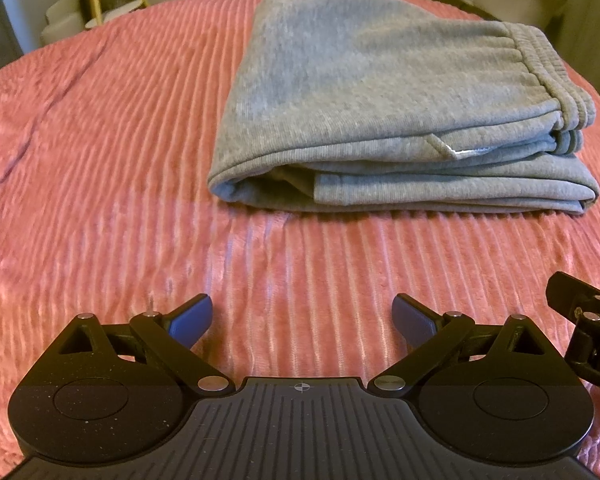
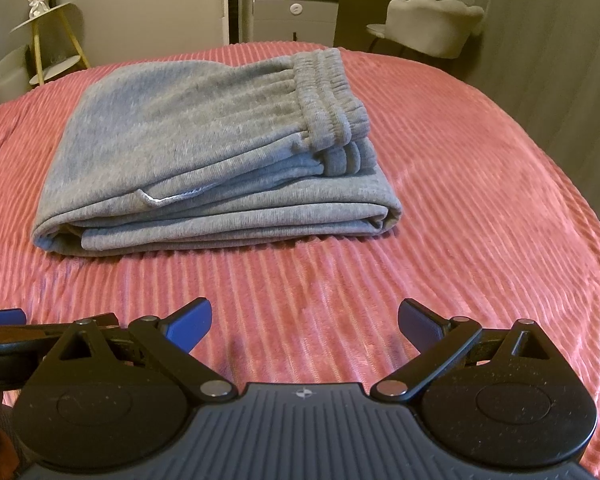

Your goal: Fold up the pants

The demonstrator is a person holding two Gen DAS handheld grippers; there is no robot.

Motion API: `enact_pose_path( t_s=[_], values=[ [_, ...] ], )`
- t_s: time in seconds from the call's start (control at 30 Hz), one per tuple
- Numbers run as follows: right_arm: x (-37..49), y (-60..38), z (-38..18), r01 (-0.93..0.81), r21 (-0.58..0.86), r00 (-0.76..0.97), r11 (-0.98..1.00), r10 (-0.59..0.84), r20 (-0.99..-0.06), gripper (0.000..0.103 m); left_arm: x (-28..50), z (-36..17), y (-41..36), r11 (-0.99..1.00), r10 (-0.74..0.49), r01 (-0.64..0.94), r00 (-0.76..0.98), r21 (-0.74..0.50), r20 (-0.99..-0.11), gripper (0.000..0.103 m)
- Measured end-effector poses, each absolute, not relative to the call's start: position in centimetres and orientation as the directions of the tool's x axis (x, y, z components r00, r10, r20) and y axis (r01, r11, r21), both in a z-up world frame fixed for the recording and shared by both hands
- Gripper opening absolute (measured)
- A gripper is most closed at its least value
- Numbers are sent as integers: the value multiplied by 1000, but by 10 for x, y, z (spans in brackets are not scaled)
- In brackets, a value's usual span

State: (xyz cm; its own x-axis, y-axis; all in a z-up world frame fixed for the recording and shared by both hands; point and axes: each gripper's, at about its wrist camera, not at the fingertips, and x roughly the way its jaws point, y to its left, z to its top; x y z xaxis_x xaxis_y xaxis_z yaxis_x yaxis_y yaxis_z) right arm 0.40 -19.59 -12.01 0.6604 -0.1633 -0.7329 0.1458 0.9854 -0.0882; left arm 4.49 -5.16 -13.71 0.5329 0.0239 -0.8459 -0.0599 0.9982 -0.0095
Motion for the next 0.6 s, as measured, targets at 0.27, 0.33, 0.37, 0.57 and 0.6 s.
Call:
enact_pose_path(
  t_s=[0.27,0.33,0.37,0.57,0.6],
  values=[
    [4,-196,-121,143,-87,660,986,-160,-734,100,46,-137,-52,998,25,-60,534,-8,-845,99],
    [4,-196,-121,144,-87,660,986,-161,-734,100,45,-138,-53,998,26,-55,535,-4,-845,99],
    [5,-196,-121,144,-86,660,986,-160,-734,100,45,-138,-54,999,28,-53,536,-1,-844,99],
    [5,-195,-121,141,-89,659,986,-160,-735,100,44,-137,-56,999,22,-38,545,2,-838,99],
    [5,-195,-121,141,-89,660,986,-160,-734,100,44,-137,-56,999,21,-37,544,1,-839,99]
  ],
)
